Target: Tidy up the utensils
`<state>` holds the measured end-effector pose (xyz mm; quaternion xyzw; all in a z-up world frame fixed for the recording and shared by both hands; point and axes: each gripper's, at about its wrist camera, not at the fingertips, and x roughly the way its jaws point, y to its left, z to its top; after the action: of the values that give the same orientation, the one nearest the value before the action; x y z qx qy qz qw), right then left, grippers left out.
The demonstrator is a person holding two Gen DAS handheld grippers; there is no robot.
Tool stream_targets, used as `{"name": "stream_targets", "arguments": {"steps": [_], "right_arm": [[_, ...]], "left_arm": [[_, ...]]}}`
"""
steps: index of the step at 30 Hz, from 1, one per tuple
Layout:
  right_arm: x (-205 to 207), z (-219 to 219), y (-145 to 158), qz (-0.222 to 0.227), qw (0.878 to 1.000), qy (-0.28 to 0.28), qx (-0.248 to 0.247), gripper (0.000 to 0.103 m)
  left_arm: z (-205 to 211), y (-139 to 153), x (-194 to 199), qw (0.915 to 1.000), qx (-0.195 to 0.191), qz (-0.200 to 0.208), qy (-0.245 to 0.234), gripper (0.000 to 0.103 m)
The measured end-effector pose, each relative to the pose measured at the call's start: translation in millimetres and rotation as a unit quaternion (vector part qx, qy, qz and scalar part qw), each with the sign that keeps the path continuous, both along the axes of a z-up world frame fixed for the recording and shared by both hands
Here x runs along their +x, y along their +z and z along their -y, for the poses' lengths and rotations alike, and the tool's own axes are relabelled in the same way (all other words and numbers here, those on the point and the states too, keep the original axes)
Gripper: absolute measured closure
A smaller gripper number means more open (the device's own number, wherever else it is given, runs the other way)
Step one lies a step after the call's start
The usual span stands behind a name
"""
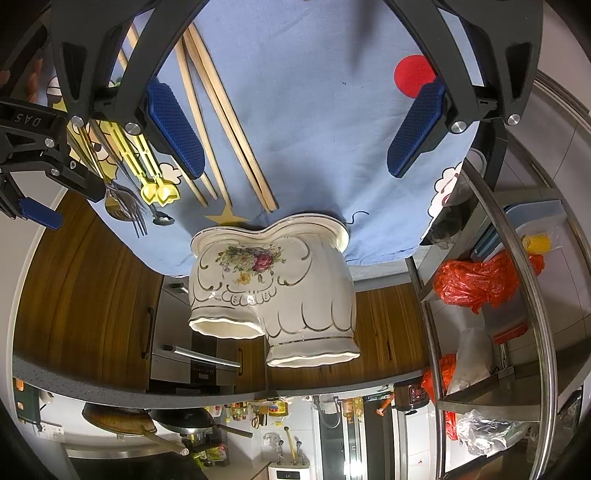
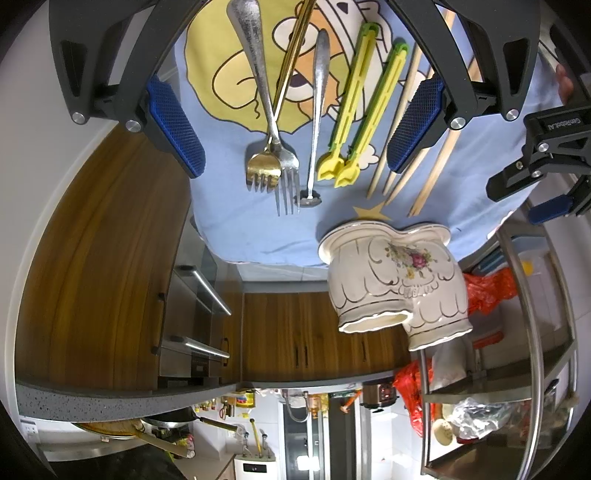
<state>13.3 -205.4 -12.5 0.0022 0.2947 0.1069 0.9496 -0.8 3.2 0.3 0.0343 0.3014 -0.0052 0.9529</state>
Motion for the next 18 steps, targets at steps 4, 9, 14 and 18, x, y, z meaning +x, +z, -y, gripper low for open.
{"name": "stream_targets", "arguments": {"steps": [4,9,14,18], "right_arm": [[1.2,0.4,-0.7,0.004,1.0,-0.002,-0.002,0.005],[1.2,0.7,-1.0,0.005,1.0,-0.002,-0.002,0.005],[3.1,3.3,-2.3,0.005,1.0,-0.003,-0.002,0.005],[3.0,2.1,-2.5,0.004,1.0,-0.003,-0.003,0.005]], "left_arm": [[-0.2,0.6,-0.7,1.0,0.0,-0.001,0.001,0.005],[0.0,-2.8,2.8,1.0,0.001,-0.001,0.002,0.005],[-0.2,-2.8,2.3,1.0,0.0,0.0,0.002,0.005],[-0.3,-2.9,2.2,1.0,0.0,0.0,0.001,0.005]]}}
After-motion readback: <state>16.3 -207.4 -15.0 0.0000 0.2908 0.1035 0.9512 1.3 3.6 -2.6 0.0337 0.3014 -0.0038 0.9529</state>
